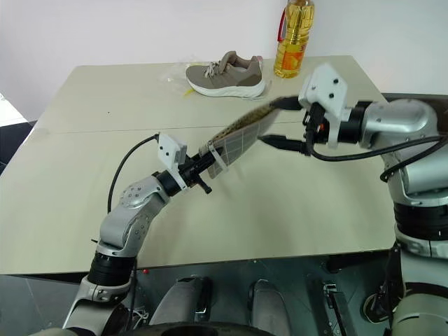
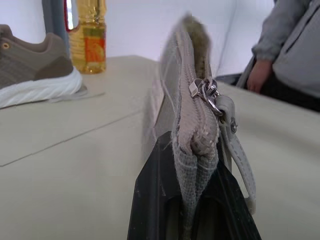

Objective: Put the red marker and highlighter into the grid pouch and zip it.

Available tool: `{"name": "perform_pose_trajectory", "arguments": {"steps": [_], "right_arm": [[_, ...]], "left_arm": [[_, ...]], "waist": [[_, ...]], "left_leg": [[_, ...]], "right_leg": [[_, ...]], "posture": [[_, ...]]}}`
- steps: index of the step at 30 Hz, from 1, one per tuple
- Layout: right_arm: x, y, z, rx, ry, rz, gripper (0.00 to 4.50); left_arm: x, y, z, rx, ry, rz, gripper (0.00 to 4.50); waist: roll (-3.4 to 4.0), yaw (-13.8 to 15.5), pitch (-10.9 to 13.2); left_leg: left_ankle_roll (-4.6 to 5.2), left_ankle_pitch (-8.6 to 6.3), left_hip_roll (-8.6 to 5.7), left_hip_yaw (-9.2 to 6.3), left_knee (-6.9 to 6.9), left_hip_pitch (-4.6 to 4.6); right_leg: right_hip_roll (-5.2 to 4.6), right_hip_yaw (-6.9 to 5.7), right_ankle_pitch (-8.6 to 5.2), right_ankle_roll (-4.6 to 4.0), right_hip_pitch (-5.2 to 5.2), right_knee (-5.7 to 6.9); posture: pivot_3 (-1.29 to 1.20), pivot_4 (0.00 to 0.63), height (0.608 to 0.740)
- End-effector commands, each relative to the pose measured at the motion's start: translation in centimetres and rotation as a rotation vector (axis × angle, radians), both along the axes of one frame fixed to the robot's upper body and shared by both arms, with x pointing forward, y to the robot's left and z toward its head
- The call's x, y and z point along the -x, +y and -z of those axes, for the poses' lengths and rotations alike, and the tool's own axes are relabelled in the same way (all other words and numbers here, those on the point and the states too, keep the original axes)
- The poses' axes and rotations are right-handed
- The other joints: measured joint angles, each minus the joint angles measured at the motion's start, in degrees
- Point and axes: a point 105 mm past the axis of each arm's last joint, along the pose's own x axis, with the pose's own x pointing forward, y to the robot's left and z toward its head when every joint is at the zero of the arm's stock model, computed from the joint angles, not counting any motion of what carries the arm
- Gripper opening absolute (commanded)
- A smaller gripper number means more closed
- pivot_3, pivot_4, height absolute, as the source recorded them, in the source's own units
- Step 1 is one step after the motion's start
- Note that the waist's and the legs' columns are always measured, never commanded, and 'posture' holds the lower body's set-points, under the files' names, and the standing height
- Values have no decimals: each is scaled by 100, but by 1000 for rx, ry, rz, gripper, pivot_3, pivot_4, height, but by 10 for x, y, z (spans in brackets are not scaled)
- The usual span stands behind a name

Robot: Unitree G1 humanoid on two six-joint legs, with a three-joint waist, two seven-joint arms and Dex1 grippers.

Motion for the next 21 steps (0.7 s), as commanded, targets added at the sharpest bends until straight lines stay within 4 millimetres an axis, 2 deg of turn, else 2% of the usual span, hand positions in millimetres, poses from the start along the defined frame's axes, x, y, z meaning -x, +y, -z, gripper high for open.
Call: {"name": "perform_pose_trajectory", "arguments": {"steps": [1,5,10,12,13,14,20,21], "right_arm": [[-6,3,20,-21,51,99,3832],[-13,21,37,-106,106,159,3832],[-3,52,47,-171,193,112,3832],[-4,59,50,-176,205,118,3832],[-6,59,51,-183,213,128,3307],[-7,60,51,-187,218,129,3016],[-11,59,48,-182,218,132,39],[-13,59,46,-181,208,136,39]], "left_arm": [[-2,-5,-12,78,10,8,0],[-1,-12,-12,91,27,16,0],[-3,-15,-7,59,24,-11,0],[-4,-15,-5,38,16,-25,0],[-4,-14,-4,32,13,-30,0],[-5,-13,-4,35,13,-37,0],[-5,-9,-3,24,6,-55,0],[-5,-9,-3,25,5,-57,0]], "waist": [[0,5,0],[0,9,0],[0,22,0],[0,20,0],[0,22,0],[0,23,0],[0,13,0],[0,13,0]], "left_leg": [[0,0,0,1,1,0],[1,0,0,1,6,-4],[1,0,0,1,11,-5],[2,-1,0,1,13,-5],[2,-1,0,0,14,-5],[3,-1,0,0,15,-6],[4,-2,0,0,17,-7],[4,-2,0,0,17,-7]], "right_leg": [[1,0,0,0,-1,1],[5,0,1,-1,-3,3],[9,0,1,0,-2,4],[9,0,1,-1,1,3],[9,0,0,-2,1,3],[9,0,0,-2,1,3],[11,0,-1,-4,-2,4],[13,-1,-1,-4,-2,5]], "posture": [[0,150,731],[0,150,731],[0,150,731],[0,150,731],[0,150,731],[0,150,731],[0,150,731],[0,150,731]]}}
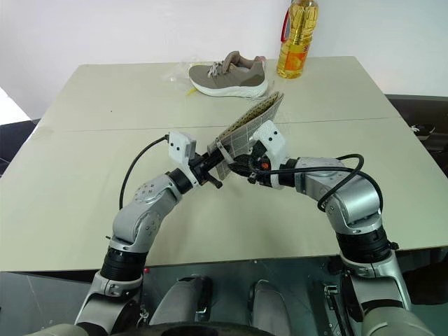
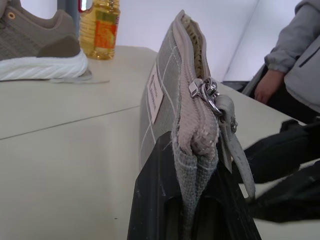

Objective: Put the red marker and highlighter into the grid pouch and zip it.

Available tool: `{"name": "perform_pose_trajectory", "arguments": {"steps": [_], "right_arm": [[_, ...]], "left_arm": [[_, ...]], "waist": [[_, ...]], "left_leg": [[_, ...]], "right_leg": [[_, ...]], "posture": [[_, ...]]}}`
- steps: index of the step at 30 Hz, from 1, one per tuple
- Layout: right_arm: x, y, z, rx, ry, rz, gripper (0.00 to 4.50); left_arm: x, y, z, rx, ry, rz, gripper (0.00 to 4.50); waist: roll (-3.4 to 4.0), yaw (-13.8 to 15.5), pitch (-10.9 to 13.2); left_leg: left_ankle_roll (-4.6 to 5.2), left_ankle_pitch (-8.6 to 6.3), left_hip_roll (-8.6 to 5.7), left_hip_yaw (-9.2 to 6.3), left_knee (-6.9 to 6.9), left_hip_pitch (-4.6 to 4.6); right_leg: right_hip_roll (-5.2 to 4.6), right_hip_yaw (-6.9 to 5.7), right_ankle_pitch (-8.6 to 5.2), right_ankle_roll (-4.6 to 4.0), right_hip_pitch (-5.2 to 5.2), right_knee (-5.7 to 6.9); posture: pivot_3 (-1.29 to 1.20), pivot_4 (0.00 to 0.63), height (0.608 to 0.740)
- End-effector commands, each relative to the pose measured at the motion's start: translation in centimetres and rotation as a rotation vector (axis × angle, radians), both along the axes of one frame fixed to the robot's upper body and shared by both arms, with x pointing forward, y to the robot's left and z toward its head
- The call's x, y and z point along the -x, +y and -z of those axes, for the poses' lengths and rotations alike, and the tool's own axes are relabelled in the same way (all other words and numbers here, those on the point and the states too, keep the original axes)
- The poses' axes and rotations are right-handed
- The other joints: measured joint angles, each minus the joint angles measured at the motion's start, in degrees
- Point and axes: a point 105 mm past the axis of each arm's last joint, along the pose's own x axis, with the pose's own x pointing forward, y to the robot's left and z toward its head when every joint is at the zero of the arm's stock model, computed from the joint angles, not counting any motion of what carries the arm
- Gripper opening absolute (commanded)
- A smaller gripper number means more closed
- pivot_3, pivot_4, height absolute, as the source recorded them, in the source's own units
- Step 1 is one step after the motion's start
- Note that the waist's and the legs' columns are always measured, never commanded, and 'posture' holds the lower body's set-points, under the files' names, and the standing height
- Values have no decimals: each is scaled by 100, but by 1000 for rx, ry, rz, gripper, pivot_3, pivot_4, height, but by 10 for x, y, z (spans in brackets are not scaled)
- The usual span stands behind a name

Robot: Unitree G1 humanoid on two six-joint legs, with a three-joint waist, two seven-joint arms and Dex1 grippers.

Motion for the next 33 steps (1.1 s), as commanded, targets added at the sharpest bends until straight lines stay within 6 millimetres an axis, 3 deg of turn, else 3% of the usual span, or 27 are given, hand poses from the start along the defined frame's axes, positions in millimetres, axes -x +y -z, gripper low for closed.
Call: {"name": "perform_pose_trajectory", "arguments": {"steps": [1,3,7,11,15,19,23,24,27,32,33], "right_arm": [[-6,-3,-18,-2,-74,10,39],[-10,-7,-21,12,-97,28,39],[-31,-40,-38,103,-214,137,39],[-64,-107,-74,198,-339,397,39],[-78,-147,-92,247,-389,537,39],[-78,-152,-84,277,-372,525,39],[-68,-139,-70,274,-332,406,39],[-62,-133,-65,257,-305,353,277],[-40,-125,-45,272,-234,198,1386],[-11,-125,-29,300,-169,80,3943],[-8,-126,-29,290,-163,75,3943]], "left_arm": [[3,0,-11,9,-60,-4,0],[3,1,-11,-4,-67,-7,0],[5,7,-4,-66,-83,-12,0],[10,24,5,-159,-100,-17,0],[14,38,9,-201,-104,-17,0],[17,43,11,-233,-113,-15,0],[22,40,12,-275,-142,15,0],[25,39,12,-283,-142,35,0],[34,35,16,-309,-138,90,1033],[48,43,20,-314,-88,102,3423],[52,46,21,-308,-71,105,3423]], "waist": [[0,-1,0],[0,2,0],[0,6,0],[0,-3,0],[0,-3,0],[2,-9,1],[2,2,1],[2,10,1],[2,19,1],[5,-20,2],[6,-25,2]], "left_leg": [[0,0,0,0,0,0],[1,0,0,0,0,0],[1,-1,-1,0,2,-1],[1,-1,-2,1,0,-2],[1,-1,-1,4,-12,-1],[1,-1,0,7,-21,-1],[1,-1,1,7,-23,0],[1,-1,1,7,-22,0],[2,-1,0,7,-22,-1],[3,-3,1,7,-23,0],[4,-3,2,7,-23,1]], "right_leg": [[0,0,0,0,0,0],[0,0,0,0,1,-1],[0,0,-8,-14,2,-3],[1,0,-9,-16,-2,-4],[-1,3,-10,-18,-4,-11],[-2,4,-9,-16,-6,-16],[-2,3,-7,-13,-6,-15],[-2,3,-8,-14,-5,-16],[-6,3,-9,-16,-1,-21],[-10,5,-10,-19,-2,-25],[-10,6,-11,-19,-4,-24]], "posture": [[0,150,731],[0,150,731],[0,150,731],[0,150,731],[0,150,731],[0,150,731],[0,150,731],[0,150,731],[0,150,731],[0,150,731],[0,150,731]]}}
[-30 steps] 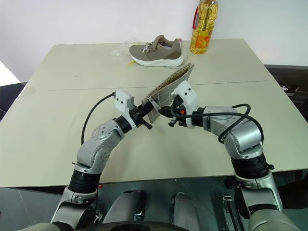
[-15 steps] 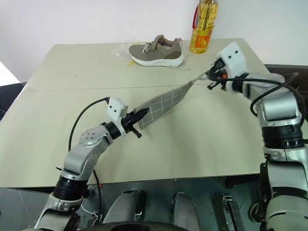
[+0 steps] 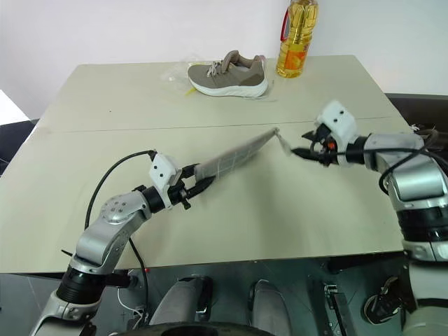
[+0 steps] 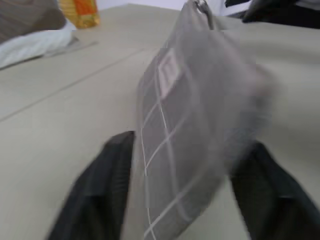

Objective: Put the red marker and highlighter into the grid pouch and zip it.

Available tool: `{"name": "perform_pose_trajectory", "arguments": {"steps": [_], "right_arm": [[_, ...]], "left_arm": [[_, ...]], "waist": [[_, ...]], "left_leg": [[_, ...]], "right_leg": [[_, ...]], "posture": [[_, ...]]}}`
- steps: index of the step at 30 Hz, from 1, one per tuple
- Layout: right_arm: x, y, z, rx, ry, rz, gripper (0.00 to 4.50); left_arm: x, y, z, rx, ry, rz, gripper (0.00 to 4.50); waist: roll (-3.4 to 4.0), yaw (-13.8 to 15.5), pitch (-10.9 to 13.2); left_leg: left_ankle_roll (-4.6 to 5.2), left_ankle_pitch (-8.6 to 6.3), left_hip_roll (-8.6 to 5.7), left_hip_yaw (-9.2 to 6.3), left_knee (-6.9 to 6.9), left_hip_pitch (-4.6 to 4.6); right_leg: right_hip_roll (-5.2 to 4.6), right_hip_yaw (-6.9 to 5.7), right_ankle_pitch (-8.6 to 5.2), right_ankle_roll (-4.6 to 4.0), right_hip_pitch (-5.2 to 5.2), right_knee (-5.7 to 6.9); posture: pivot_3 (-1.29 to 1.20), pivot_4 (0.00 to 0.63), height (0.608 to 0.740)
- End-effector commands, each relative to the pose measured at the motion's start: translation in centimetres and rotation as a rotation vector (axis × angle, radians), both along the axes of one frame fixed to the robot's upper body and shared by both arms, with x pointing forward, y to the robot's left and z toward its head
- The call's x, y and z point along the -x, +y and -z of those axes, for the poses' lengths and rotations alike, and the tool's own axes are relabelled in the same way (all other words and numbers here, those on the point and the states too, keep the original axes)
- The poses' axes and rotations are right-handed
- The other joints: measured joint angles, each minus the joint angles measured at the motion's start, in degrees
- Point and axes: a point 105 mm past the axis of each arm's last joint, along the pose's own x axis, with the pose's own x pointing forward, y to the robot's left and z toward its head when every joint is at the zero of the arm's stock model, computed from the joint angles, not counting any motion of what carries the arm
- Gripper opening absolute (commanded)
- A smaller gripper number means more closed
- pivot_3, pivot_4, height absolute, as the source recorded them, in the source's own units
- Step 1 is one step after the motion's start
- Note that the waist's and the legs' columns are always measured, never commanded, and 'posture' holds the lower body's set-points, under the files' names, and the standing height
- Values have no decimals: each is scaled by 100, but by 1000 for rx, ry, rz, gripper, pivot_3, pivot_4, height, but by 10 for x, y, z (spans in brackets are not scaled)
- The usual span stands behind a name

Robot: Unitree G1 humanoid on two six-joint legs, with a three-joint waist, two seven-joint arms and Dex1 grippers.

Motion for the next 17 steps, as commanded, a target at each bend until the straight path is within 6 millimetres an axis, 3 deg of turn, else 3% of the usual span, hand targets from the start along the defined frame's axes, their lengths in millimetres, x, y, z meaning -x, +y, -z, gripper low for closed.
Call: {"name": "perform_pose_trajectory", "arguments": {"steps": [1,5,12,15,17], "right_arm": [[11,-2,-26,-32,-75,-41,3943],[5,-13,-28,-90,-130,23,3943],[-13,-35,-5,-202,-168,190,3943],[-14,-33,11,-204,-134,199,3943],[-15,-31,17,-210,-124,200,3943]], "left_arm": [[16,9,-10,39,19,9,3423],[24,33,-8,88,68,-91,3423],[15,126,12,69,67,-572,3423],[22,155,18,43,58,-680,3423],[26,162,20,31,53,-700,3423]], "waist": [[1,-9,0],[2,9,0],[0,28,0],[0,28,0],[0,28,0]], "left_leg": [[0,0,1,0,-1,0],[-1,-1,3,0,-2,2],[-2,-1,2,0,0,3],[-2,-1,2,1,0,1],[-3,-1,2,1,-2,1]], "right_leg": [[0,0,0,-1,-1,0],[0,1,-2,-4,0,-2],[-2,1,-4,-8,2,-7],[-3,1,-4,-8,2,-7],[-5,1,-4,-9,3,-13]], "posture": [[0,150,731],[0,150,731],[0,150,731],[0,150,731],[0,150,731]]}}
